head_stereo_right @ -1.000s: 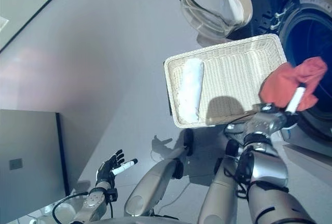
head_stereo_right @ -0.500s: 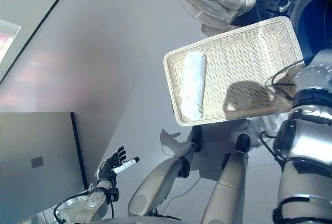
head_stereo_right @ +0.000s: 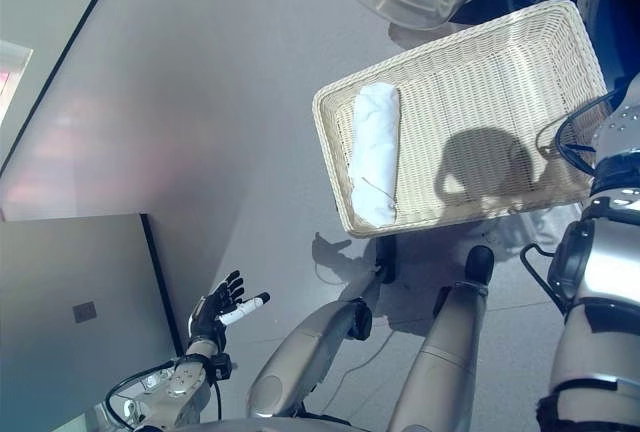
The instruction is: Pick up the clothes and place them into the washing machine
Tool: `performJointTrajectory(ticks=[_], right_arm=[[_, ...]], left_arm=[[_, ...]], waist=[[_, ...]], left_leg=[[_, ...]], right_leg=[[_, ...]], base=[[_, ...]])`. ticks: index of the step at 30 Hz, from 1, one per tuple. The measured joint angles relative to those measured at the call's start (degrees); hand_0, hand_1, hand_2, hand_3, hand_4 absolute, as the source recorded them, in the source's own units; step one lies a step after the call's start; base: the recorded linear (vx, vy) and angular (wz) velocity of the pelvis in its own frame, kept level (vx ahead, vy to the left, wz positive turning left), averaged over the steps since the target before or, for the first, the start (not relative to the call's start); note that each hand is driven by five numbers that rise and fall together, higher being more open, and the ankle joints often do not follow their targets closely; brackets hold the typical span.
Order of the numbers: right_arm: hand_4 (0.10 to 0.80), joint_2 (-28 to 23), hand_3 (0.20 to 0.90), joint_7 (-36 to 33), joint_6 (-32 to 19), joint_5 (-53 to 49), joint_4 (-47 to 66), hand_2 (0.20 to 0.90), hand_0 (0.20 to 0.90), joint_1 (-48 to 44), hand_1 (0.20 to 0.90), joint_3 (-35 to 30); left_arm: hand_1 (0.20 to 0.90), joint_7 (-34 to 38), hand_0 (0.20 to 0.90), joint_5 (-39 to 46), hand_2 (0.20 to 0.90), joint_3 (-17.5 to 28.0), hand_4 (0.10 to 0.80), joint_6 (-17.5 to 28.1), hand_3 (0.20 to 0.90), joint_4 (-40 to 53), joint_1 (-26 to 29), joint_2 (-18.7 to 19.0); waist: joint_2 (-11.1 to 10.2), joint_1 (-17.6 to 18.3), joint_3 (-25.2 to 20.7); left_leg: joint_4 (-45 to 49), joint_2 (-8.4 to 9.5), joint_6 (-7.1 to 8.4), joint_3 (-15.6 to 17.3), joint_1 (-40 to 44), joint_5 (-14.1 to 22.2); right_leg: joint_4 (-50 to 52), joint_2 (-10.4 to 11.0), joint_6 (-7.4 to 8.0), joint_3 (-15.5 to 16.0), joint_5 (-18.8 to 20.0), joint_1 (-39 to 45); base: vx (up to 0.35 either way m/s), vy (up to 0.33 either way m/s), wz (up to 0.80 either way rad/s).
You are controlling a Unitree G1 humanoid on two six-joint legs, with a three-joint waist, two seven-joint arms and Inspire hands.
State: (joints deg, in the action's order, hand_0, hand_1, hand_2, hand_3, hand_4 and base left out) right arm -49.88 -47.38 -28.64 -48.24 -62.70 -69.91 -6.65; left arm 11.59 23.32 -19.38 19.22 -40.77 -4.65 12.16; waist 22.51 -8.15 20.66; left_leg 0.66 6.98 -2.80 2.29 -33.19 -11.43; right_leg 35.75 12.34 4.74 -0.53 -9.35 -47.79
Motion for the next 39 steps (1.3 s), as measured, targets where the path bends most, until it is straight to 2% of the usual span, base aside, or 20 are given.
performJointTrajectory(ticks=[7,13,17,19,23,26,28,32,34,36,39], right_arm=[[0.8,3.3,0.9,0.4,0.7,0.8,1.1,0.9,0.9,0.0,0.9,-1.4],[0.8,4.6,0.9,6.2,1.9,0.5,-2.7,0.9,0.9,2.2,0.9,-1.5],[0.8,10.5,0.9,12.3,3.7,0.5,-4.7,0.9,0.9,8.2,0.9,-0.6],[0.8,15.7,0.9,14.2,6.0,0.5,-5.8,0.9,0.9,12.0,0.9,0.5],[0.8,21.5,0.9,17.5,9.8,1.7,-10.5,0.9,0.9,18.1,0.9,2.9],[0.8,24.2,0.9,19.8,10.5,4.0,-10.1,0.9,0.9,21.4,0.9,6.2],[0.8,27.3,0.9,21.3,11.9,5.8,-9.9,0.9,0.9,23.6,0.9,8.6],[0.8,30.2,0.9,22.4,14.9,13.0,-9.8,0.9,0.9,25.1,0.9,14.7],[0.8,30.7,0.9,22.6,16.4,19.7,-8.6,0.9,0.9,25.4,0.9,19.5],[0.8,30.4,0.9,23.6,16.7,23.9,-7.9,0.9,0.9,25.3,0.9,21.3],[0.8,30.9,0.9,23.8,17.7,26.5,-9.5,0.9,0.9,24.6,0.9,21.7]], left_arm=[[0.9,0.5,0.9,0.5,0.9,-0.4,0.8,0.0,0.9,-0.2,0.0,0.0],[0.9,0.7,0.9,1.3,0.9,-1.4,0.8,0.0,0.9,-0.4,0.0,-0.1],[0.9,0.8,0.9,1.3,0.9,-1.7,0.8,-0.1,0.9,-2.1,0.1,-0.3],[0.9,0.8,0.9,1.0,0.9,-1.6,0.8,-0.6,0.9,-5.3,0.5,-0.6],[0.9,0.8,0.9,0.6,0.9,-1.3,0.8,-1.4,0.9,-6.6,0.3,-0.7],[0.9,0.8,0.9,0.6,0.9,-0.8,0.8,-1.5,0.9,-7.3,0.5,-0.8],[0.9,0.9,0.9,0.5,0.9,0.8,0.8,-1.4,0.9,-7.6,0.4,-1.1],[0.9,0.8,0.9,-0.1,0.9,2.9,0.8,-1.5,0.9,-9.3,0.5,-0.9],[0.9,0.9,0.9,-0.1,0.9,3.4,0.8,-1.5,0.9,-9.5,0.5,-0.9],[0.9,0.9,0.9,-0.2,0.9,3.6,0.8,-1.5,0.9,-9.7,0.5,-0.5],[0.9,0.9,0.9,-0.5,0.9,3.6,0.8,-1.4,0.9,-9.8,0.7,0.5]], waist=[[-0.1,0.5,0.1],[-0.8,1.3,0.6],[-2.5,2.9,1.9],[-4.0,4.0,1.8],[-5.1,3.7,1.6],[-6.1,3.1,1.5],[-7.6,2.5,1.4],[-10.0,2.2,0.9],[-11.5,0.7,0.6],[-12.2,0.3,0.6],[-14.0,-2.1,0.5]], left_leg=[[0.1,-0.3,-0.02,-0.3,1.1,0.0],[0.4,-0.7,-0.02,-0.9,2.8,0.0],[1.2,-1.8,0.48,-1.5,3.9,0.4],[2.1,-2.58,1.07,-1.8,3.9,0.8],[2.7,-3.92,2.13,-3.1,5.1,1.3],[3.4,-4.5,2.32,-3.7,5.1,1.6],[3.6,-5.22,2.75,-4.4,5.8,1.7],[5.1,-6.04,3.66,-6.0,6.0,2.1],[5.3,-6.23,3.78,-6.5,5.9,2.1],[5.5,-6.4,3.96,-7.6,6.0,2.0],[6.0,-6.36,4.26,-9.1,5.8,2.0]], right_leg=[[0.1,-0.4,-0.06,-0.6,0.0,0.6],[-0.1,-1.0,-0.16,-0.2,0.0,2.9],[-0.9,-2.0,-0.61,1.1,0.1,5.3],[-1.2,-2.3,-0.82,1.5,0.2,5.9],[-2.3,-3.4,-1.85,3.7,0.7,8.6],[-2.7,-3.5,-2.32,4.8,0.9,9.5],[-3.4,-4.2,-2.83,6.3,1.0,11.1],[-4.1,-4.4,-3.48,8.3,0.8,13.3],[-4.1,-4.4,-3.8,9.5,0.6,13.8],[-4.3,-4.4,-4.17,10.8,0.5,14.9],[-4.7,-4.4,-4.56,13.0,0.2,16.1]], base=[[-0.008,0.0,-0.07],[-0.023,-0.037,0.02],[-0.028,-0.052,-0.01],[-0.015,-0.053,-0.01],[-0.007,-0.08,0.06],[0.002,-0.074,0.08],[0.001,-0.082,0.12],[-0.009,-0.05,0.2],[-0.01,-0.064,0.19],[-0.009,-0.045,0.32],[-0.015,-0.063,0.27]])
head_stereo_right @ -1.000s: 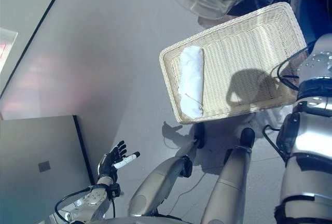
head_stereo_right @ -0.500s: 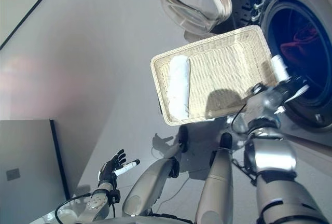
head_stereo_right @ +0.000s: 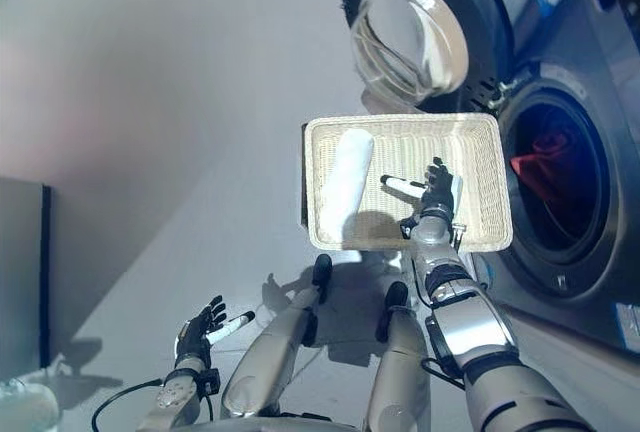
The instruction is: Pick up the clothes and place them into the washing machine
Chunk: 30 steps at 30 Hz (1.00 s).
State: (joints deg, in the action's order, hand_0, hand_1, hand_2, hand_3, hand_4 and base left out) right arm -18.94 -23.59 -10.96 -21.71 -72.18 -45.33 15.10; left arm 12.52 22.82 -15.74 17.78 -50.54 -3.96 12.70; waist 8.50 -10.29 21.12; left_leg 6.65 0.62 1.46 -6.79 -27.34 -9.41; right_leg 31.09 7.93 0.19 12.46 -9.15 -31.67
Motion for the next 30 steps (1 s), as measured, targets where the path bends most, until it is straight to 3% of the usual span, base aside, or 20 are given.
performJointTrajectory(ticks=[6,14,21,26,30], right_arm=[[0.8,1.6,0.9,-0.2,2.1,2.3,-5.3,0.9,0.9,-1.2,0.9,0.0],[0.8,3.7,0.9,-1.7,3.4,4.3,-7.7,0.9,0.9,-1.4,0.9,-0.1],[0.8,7.4,0.9,-3.4,3.6,4.3,-7.6,0.9,0.9,-2.3,0.9,-0.1],[0.8,8.2,0.9,-6.5,4.1,5.7,-9.9,0.9,0.9,-5.2,0.9,0.5],[0.8,6.8,0.9,-10.1,7.6,11.0,-12.2,0.9,0.9,-6.2,0.9,1.7]], left_arm=[[0.9,0.1,0.9,-0.6,0.9,0.6,0.8,-0.1,0.9,0.6,0.9,4.1],[0.9,2.1,0.9,-2.2,0.9,2.4,0.8,0.0,0.9,7.9,1.5,9.6],[0.9,3.8,0.9,-2.5,0.9,4.5,0.8,0.2,0.9,12.3,6.9,12.2],[0.9,5.0,0.9,-2.7,0.9,4.4,0.8,0.1,0.9,12.1,9.3,13.2],[0.9,6.8,0.9,-2.8,0.9,4.6,0.8,0.1,0.9,13.1,12.5,13.7]], waist=[[-3.5,-3.3,0.3],[-7.1,-6.6,1.9],[-10.8,-10.1,4.3],[-11.5,-11.2,4.9],[-11.6,-13.0,5.0]], left_leg=[[0.9,-0.69,0.62,-2.6,-2.0,0.1],[1.7,0.44,1.0,-5.8,-4.6,-0.2],[5.3,1.3,2.07,-9.5,-9.0,0.9],[6.9,2.24,2.68,-12.3,-12.2,1.2],[7.3,2.47,2.89,-14.0,-15.4,1.3]], right_leg=[[-0.6,0.4,-0.8,4.5,-1.1,1.3],[0.1,1.4,-0.36,8.3,-2.7,1.1],[1.0,1.9,-0.79,12.0,-4.3,0.2],[1.9,2.0,-1.02,14.8,-5.4,-0.9],[3.2,2.3,-1.54,17.2,-6.8,-2.8]], base=[[0.046,-0.057,0.37],[0.051,-0.041,0.3],[0.039,-0.033,0.28],[0.04,-0.049,0.23],[0.039,-0.034,0.39]])
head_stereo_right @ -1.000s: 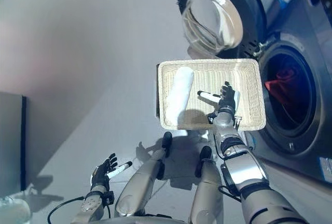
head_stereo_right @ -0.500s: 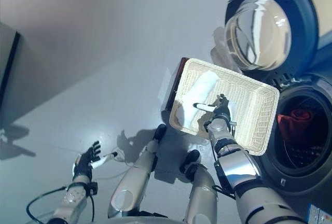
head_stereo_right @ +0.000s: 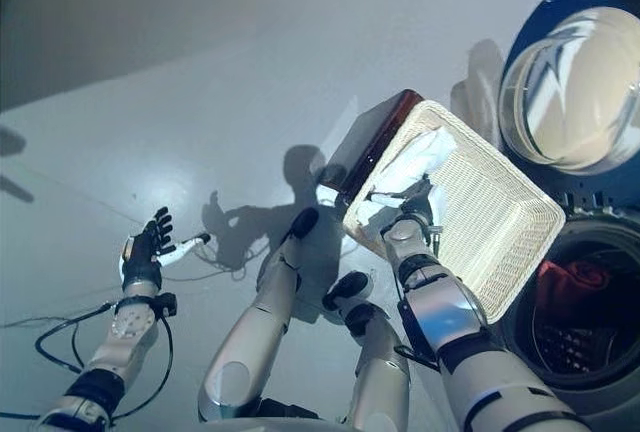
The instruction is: Pick up the clothes and place them into the washing machine
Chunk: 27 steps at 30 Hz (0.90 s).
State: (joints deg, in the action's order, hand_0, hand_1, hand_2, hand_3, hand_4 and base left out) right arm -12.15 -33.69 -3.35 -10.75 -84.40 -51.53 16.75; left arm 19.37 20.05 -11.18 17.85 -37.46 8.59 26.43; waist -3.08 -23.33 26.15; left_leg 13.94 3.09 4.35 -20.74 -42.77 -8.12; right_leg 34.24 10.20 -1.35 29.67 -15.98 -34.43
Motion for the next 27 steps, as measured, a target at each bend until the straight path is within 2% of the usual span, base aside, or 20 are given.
performJointTrajectory(ticks=[1,2,4,5,9,10,12,13,17,20,27], right_arm=[[0.708,-0.2,0.771,-1.7,1.5,2.1,-0.8,0.771,0.771,0.0,0.771,1.7],[0.537,-0.3,0.532,-2.6,2.6,3.8,-0.9,0.532,0.532,0.0,0.532,2.0],[0.49,-0.5,0.466,-3.6,4.2,5.9,-1.7,0.466,0.466,0.1,0.466,2.0],[0.484,-1.1,0.458,-3.9,5.0,6.8,-2.0,0.458,0.458,0.1,0.458,2.0],[0.504,-3.3,0.485,-3.9,7.1,11.8,-2.1,0.485,0.485,0.7,0.485,3.1],[0.496,-3.6,0.475,-3.7,7.3,12.2,-2.1,0.475,0.475,1.0,0.475,3.1],[0.316,-4.4,0.222,-3.8,7.2,12.8,-2.3,0.222,0.222,1.7,0.222,2.6],[0.3,-4.9,0.2,-3.7,7.2,13.6,-2.3,0.2,0.2,2.7,0.2,2.1],[0.3,-6.2,0.2,-3.4,7.1,14.8,-0.8,0.2,0.2,4.8,0.2,-0.1],[0.3,-8.1,0.2,-1.3,6.8,15.1,-0.2,0.2,0.2,6.0,0.2,-1.7],[0.3,-10.2,0.2,4.0,6.9,14.9,-0.8,0.2,0.2,8.7,0.2,-6.1]], left_arm=[[0.9,0.4,0.9,-0.2,0.9,0.0,0.8,0.0,0.9,-0.1,0.8,0.1],[0.9,1.1,0.9,-0.3,0.9,0.0,0.8,0.0,0.9,-0.2,1.2,0.4],[0.9,1.7,0.9,-0.6,0.9,0.0,0.8,0.0,0.9,-0.2,1.4,0.7],[0.9,1.8,0.9,-1.2,0.9,0.0,0.8,0.0,0.9,-0.2,1.3,0.7],[0.9,1.7,0.9,-2.3,0.9,-0.2,0.8,-0.2,0.9,-0.3,0.3,0.6],[0.9,1.6,0.9,-2.5,0.9,-0.2,0.8,-0.2,0.9,-0.3,0.3,0.6],[0.9,1.0,0.9,-4.0,0.9,-0.2,0.8,-0.2,0.9,-0.2,0.0,0.5],[0.9,0.6,0.9,-4.6,0.9,-0.2,0.8,-0.2,0.9,-0.3,-0.2,0.5],[0.9,-0.6,0.9,-6.1,0.9,-0.3,0.8,-0.5,0.9,-0.3,-1.0,0.5],[0.9,-1.3,0.9,-6.4,0.9,-0.4,0.8,-0.6,0.9,-0.1,-1.3,0.5],[0.9,-3.1,0.9,-7.4,0.9,-0.3,0.8,-1.3,0.9,1.8,-4.4,0.9]], waist=[[0.0,-0.8,0.0],[0.0,-1.0,0.3],[0.0,-1.3,0.3],[0.0,-1.3,0.3],[0.0,-2.0,0.3],[0.0,-2.4,0.3],[0.1,-3.0,0.3],[0.1,-3.0,0.4],[0.2,-3.9,0.4],[1.5,-4.3,1.2],[2.5,-4.1,0.9]], left_leg=[[0.2,0.14,0.09,-0.2,-0.6,-0.1],[0.3,0.4,0.25,-0.8,-0.8,-0.2],[0.3,1.08,0.47,-1.7,-0.8,-0.4],[0.6,1.4,0.48,-2.0,-0.8,-0.4],[0.9,2.18,0.66,-2.4,-0.9,-0.5],[0.9,2.28,0.66,-2.4,-0.9,-0.5],[1.0,2.64,0.58,-2.5,-0.7,-0.5],[1.0,2.75,0.51,-2.5,-0.7,-0.4],[1.6,2.98,0.13,-2.1,-0.6,-0.2],[2.0,3.29,-0.24,-1.7,1.1,0.1],[1.9,3.87,-1.65,0.9,4.0,0.7]], right_leg=[[0.5,0.4,-0.22,0.8,-0.3,-0.3],[0.9,0.5,-0.07,1.1,-0.7,-0.3],[1.5,0.9,0.03,1.7,-1.5,-0.1],[1.9,1.4,0.04,2.0,-1.8,0.0],[2.5,2.2,0.09,2.3,-2.3,0.0],[2.5,2.3,0.09,2.4,-2.4,0.0],[2.8,2.6,0.03,2.4,-2.5,0.1],[2.8,2.8,0.09,2.4,-2.6,0.1],[3.5,3.6,0.27,2.2,-2.7,0.2],[3.6,4.0,0.36,2.1,-2.6,2.0],[3.4,4.9,1.38,-1.3,-2.1,3.1]], base=[[0.043,-0.019,0.26],[0.046,-0.01,0.33],[0.032,0.018,0.33],[0.02,0.059,0.21],[0.009,0.049,0.07],[0.008,0.062,0.05],[0.002,0.078,0.09],[0.0,0.065,0.08],[0.003,0.057,0.0],[0.003,0.03,0.01],[0.014,0.02,-0.13]])
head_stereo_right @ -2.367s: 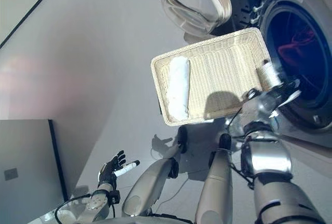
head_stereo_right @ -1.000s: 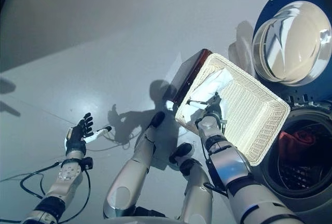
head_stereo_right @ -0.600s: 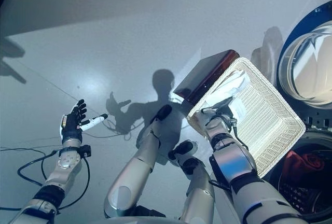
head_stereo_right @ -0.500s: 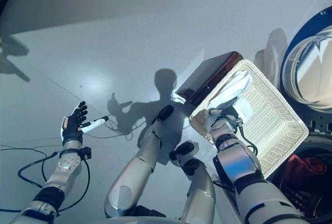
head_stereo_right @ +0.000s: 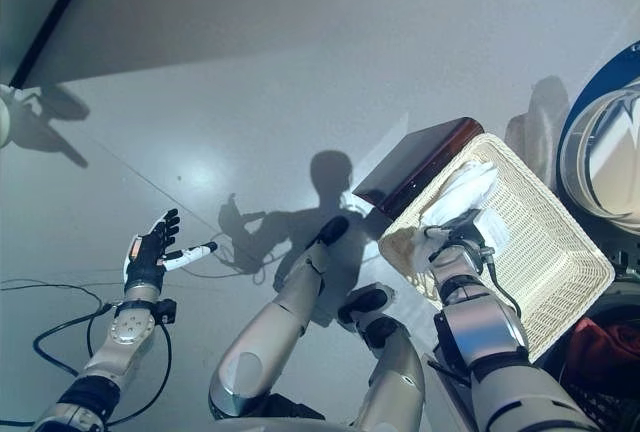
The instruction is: Pick up the clothes and place them into the washing machine
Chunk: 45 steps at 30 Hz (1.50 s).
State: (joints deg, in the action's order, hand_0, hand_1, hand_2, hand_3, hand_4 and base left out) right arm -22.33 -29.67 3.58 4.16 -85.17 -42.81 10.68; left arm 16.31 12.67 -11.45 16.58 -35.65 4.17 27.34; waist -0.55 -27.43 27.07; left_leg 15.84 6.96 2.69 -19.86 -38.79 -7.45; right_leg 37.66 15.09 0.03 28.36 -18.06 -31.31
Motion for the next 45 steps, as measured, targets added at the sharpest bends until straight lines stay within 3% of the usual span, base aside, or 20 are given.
performJointTrajectory(ticks=[5,7,13,19,25,30,33,39,45], right_arm=[[0.3,0.3,0.2,0.9,-0.3,-0.7,0.1,0.2,0.2,4.8,0.2,-2.4],[0.3,0.3,0.2,0.9,-1.4,-3.3,0.7,0.2,0.2,7.5,0.2,-5.5],[0.3,-1.6,0.2,0.9,-4.0,-12.7,1.2,0.2,0.2,9.7,0.2,-11.4],[0.3,1.0,0.2,3.8,-14.8,-41.7,8.6,0.2,0.2,14.0,0.2,-25.8],[0.3,8.6,0.2,7.1,-25.4,-64.3,18.6,0.2,0.2,16.6,0.2,-27.0],[0.3,11.7,0.2,4.6,-28.9,-65.5,24.9,0.2,0.2,17.7,0.2,-26.9],[0.3,11.4,0.2,2.3,-30.0,-65.3,24.7,0.2,0.2,15.6,0.2,-28.2],[0.3,5.4,0.2,-1.8,-30.0,-64.3,23.1,0.2,0.2,7.2,0.2,-28.7],[0.3,1.0,0.2,-4.8,-30.0,-60.1,23.9,0.2,0.2,1.6,0.2,-28.9]], left_arm=[[0.9,-0.3,0.9,-0.7,0.9,0.0,0.8,-0.1,0.9,0.0,-1.7,-0.1],[0.9,-0.3,0.9,-0.7,0.9,0.0,0.8,0.0,0.9,0.1,-2.6,-0.3],[0.9,-0.4,0.9,-1.0,0.9,-0.4,0.8,0.0,0.9,0.0,-4.1,-0.7],[0.9,-0.5,0.9,-0.7,0.9,-0.4,0.8,-0.1,0.9,-2.2,-6.9,-3.2],[0.9,-0.3,0.9,0.9,0.9,-0.5,0.8,-0.6,0.9,-7.2,-7.9,-7.2],[0.9,-0.3,0.9,2.0,0.9,-1.2,0.8,-0.5,0.9,-7.8,-7.9,-11.0],[0.9,-0.1,0.9,3.2,0.9,-2.7,0.8,0.0,0.9,-7.8,-8.0,-11.1],[0.9,-0.1,0.9,4.3,0.9,-5.2,0.8,0.1,0.9,-7.7,-8.8,-12.0],[0.9,-0.1,0.9,5.3,0.9,-5.6,0.8,0.4,0.9,-7.8,-8.8,-12.2]], waist=[[1.2,1.8,-0.6],[1.6,2.7,-0.9],[3.0,6.8,-3.9],[4.8,11.6,-5.9],[5.8,15.9,-6.2],[9.1,17.2,-5.3],[10.6,17.1,-4.7],[13.2,17.4,-3.4],[13.8,17.5,-3.1]], left_leg=[[-0.7,0.0,-0.97,2.1,2.5,0.3],[-1.0,-0.09,-1.88,3.4,4.0,0.2],[-1.4,-0.25,-2.45,5.3,5.0,0.4],[-1.3,-0.85,-4.14,9.5,6.6,0.8],[-1.8,-1.28,-3.88,12.1,7.3,1.9],[-2.2,-2.0,-4.1,13.3,7.4,1.8],[-2.3,-2.03,-4.1,13.6,7.3,1.7],[-3.5,-2.07,-4.89,15.0,7.4,1.1],[-5.1,-2.14,-5.56,15.7,7.7,0.0]], right_leg=[[-1.3,0.2,1.22,-1.8,0.8,2.0],[-2.0,0.1,1.77,-3.1,1.2,3.1],[-3.1,-0.1,2.85,-5.5,2.7,3.0],[-4.9,-0.8,3.49,-9.8,4.9,2.7],[-6.4,-1.1,3.73,-12.4,7.0,2.0],[-7.3,-1.4,3.8,-13.7,8.0,1.6],[-7.0,-1.4,3.81,-14.3,8.0,0.9],[-7.0,-1.5,4.03,-15.9,8.5,-0.3],[-6.9,-1.6,4.39,-16.8,8.8,-1.2]], base=[[0.013,0.03,-0.16],[0.005,0.016,-0.25],[-0.018,0.022,-0.2],[-0.094,0.097,-0.35],[-0.035,0.043,-0.37],[-0.012,0.021,-0.15],[-0.016,0.028,-0.08],[-0.009,-0.006,-0.11],[0.026,-0.039,-0.05]])
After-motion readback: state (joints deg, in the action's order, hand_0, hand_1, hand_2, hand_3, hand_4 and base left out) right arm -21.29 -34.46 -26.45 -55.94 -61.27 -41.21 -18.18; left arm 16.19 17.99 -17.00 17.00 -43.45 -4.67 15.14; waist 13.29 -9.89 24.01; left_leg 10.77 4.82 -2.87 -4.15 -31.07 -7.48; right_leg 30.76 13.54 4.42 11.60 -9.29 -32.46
